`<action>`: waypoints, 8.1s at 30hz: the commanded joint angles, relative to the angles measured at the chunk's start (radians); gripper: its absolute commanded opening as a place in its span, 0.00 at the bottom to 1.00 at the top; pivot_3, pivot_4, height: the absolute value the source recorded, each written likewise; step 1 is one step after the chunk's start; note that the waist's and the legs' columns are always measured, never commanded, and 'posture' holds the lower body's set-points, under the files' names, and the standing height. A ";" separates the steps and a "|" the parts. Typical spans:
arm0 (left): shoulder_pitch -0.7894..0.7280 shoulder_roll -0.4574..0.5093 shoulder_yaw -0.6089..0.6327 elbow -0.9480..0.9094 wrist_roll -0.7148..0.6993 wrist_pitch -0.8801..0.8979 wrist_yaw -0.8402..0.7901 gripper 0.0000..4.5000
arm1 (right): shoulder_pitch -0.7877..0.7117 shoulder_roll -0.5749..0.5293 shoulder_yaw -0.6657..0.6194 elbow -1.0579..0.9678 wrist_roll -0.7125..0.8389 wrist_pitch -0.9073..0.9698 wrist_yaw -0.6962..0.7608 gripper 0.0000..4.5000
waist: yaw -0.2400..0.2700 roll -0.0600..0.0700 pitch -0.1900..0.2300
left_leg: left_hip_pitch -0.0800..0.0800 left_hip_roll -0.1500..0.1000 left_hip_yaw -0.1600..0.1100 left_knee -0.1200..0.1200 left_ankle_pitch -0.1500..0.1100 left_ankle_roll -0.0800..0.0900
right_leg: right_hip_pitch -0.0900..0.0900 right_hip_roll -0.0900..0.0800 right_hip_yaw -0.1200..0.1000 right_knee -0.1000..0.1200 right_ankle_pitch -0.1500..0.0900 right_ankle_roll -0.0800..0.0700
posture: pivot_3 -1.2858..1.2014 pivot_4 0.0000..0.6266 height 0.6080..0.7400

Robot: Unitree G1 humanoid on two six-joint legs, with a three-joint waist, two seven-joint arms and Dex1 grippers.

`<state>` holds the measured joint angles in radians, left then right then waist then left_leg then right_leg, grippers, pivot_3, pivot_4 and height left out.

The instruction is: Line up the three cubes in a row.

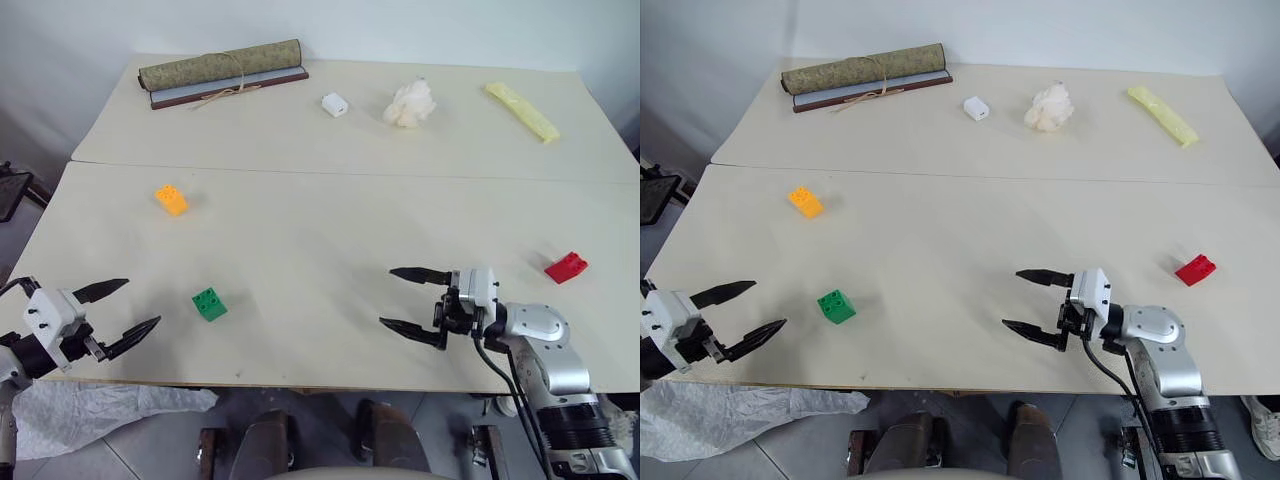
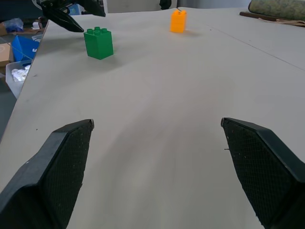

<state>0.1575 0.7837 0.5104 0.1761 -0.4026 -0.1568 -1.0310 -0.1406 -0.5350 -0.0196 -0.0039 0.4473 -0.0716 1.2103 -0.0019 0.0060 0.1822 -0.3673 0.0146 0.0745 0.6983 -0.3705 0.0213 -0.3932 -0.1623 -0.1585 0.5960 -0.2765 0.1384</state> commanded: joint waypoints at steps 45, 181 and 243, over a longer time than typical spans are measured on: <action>-0.532 -0.225 -0.603 -0.448 -0.112 0.579 0.014 0.99 | -0.329 -0.526 -0.289 0.906 -0.202 0.008 -0.004 1.00 | 0.001 0.004 0.000 | 0.013 0.001 0.019 -0.001 -0.001 0.003 | 0.001 0.003 0.022 0.002 0.002 0.003 | 0.52 0.24 1.00; -1.284 -0.453 -0.588 1.054 0.351 -0.158 -0.402 0.90 | 0.266 -0.043 -0.336 -0.170 0.170 0.090 -0.107 1.00 | 0.002 -0.001 0.004 | 0.008 0.014 0.027 0.002 -0.009 -0.003 | -0.005 0.020 0.026 -0.004 0.003 0.000 | 0.52 0.24 1.00; -0.776 -0.573 -0.145 -0.038 0.229 0.631 1.320 0.98 | -0.111 0.002 -0.088 -0.135 0.188 0.251 -0.030 1.00 | 0.023 -0.002 0.002 | 0.011 0.016 0.027 0.017 -0.023 0.001 | -0.001 0.022 0.027 -0.002 0.003 0.000 | 0.52 0.24 1.00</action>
<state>-0.6040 0.2063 0.3674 0.1526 -0.1878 0.4923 0.2837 -0.2565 -0.5307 -0.0883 -0.0951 0.6157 0.1806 1.1843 0.0214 0.0042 0.1847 -0.3563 0.0308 0.1016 0.7150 -0.3938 0.0222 -0.3944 -0.1403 -0.1319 0.5943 -0.2740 0.1385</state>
